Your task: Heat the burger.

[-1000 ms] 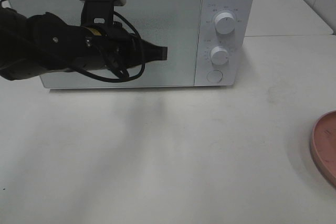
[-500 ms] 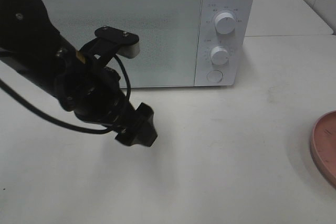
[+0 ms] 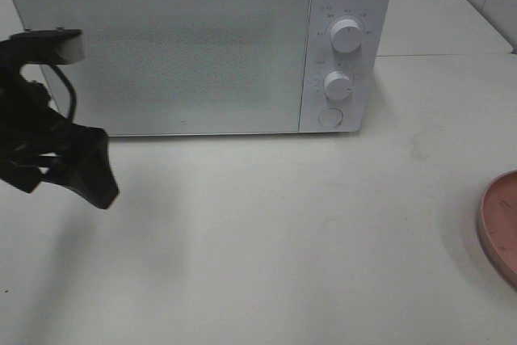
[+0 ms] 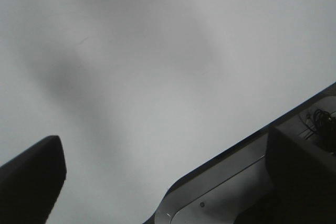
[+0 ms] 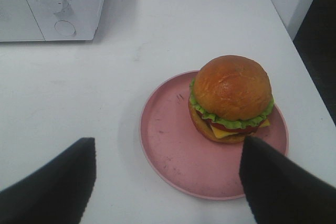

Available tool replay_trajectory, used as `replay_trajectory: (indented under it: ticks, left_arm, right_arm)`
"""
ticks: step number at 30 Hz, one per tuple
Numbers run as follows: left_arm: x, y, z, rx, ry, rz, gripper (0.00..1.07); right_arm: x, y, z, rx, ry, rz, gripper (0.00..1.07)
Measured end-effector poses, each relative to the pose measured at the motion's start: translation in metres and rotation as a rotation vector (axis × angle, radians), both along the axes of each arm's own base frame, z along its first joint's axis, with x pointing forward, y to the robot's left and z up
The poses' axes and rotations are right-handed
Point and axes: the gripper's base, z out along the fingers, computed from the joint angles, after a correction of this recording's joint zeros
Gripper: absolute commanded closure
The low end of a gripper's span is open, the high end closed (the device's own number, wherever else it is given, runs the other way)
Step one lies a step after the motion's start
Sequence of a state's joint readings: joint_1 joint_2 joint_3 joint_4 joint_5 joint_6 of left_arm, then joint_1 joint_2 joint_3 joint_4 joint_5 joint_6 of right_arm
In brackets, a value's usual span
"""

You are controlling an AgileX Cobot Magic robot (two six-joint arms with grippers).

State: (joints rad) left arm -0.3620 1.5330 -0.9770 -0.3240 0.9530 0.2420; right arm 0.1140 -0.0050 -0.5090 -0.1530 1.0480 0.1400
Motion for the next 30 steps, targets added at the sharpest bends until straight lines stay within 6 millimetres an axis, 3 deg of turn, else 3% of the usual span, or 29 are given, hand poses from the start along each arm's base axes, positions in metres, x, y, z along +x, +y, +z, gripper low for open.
replay_trajectory:
  ticks: [1,2,3,5,6,7,9,10,14,20,22,25,30]
  left_arm:
    - [0.000,0.000,0.000,0.000,0.000,0.000,0.09]
    - [0.002,0.019,0.004,0.005,0.020,0.057,0.09]
    - [0.002,0.019,0.004,0.005,0.020,0.057,0.09]
    - [0.003,0.046,0.011,0.012,0.047,0.136,0.09]
    - [0.003,0.046,0.011,0.012,0.047,0.136,0.09]
    - [0.001,0.061,0.017,0.013,0.059,0.188,0.09]
    - [-0.001,0.068,0.020,0.012,0.062,0.217,0.09]
    - [-0.004,0.083,0.026,0.017,0.059,0.279,0.09]
    - [-0.019,0.106,0.044,0.060,0.049,0.388,0.09]
    - [-0.036,0.114,0.063,0.116,-0.017,0.429,0.09]
    - [-0.059,0.117,0.082,0.136,-0.120,0.455,0.09]
    - [-0.067,0.117,0.085,0.136,-0.140,0.457,0.09]
    - [-0.115,0.116,0.085,0.116,-0.240,0.469,0.09]
  right_arm:
    - [0.000,0.000,0.000,0.000,0.000,0.000,0.34]
    - [0.000,0.000,0.000,0.000,0.000,0.000,0.34]
    - [0.000,0.000,0.000,0.000,0.000,0.000,0.34]
    - [0.000,0.000,0.000,0.000,0.000,0.000,0.34]
    - [0.000,0.000,0.000,0.000,0.000,0.000,0.34]
    - [0.000,0.000,0.000,0.000,0.000,0.000,0.34]
    - [0.000,0.000,0.000,0.000,0.000,0.000,0.34]
    - [0.000,0.000,0.000,0.000,0.000,0.000,0.34]
    - [0.000,0.000,0.000,0.000,0.000,0.000,0.34]
    - [0.000,0.000,0.000,0.000,0.000,0.000,0.34]
    - [0.000,0.000,0.000,0.000,0.000,0.000,0.34]
    - [0.000,0.000,0.000,0.000,0.000,0.000,0.34]
    - [0.000,0.000,0.000,0.000,0.000,0.000,0.34]
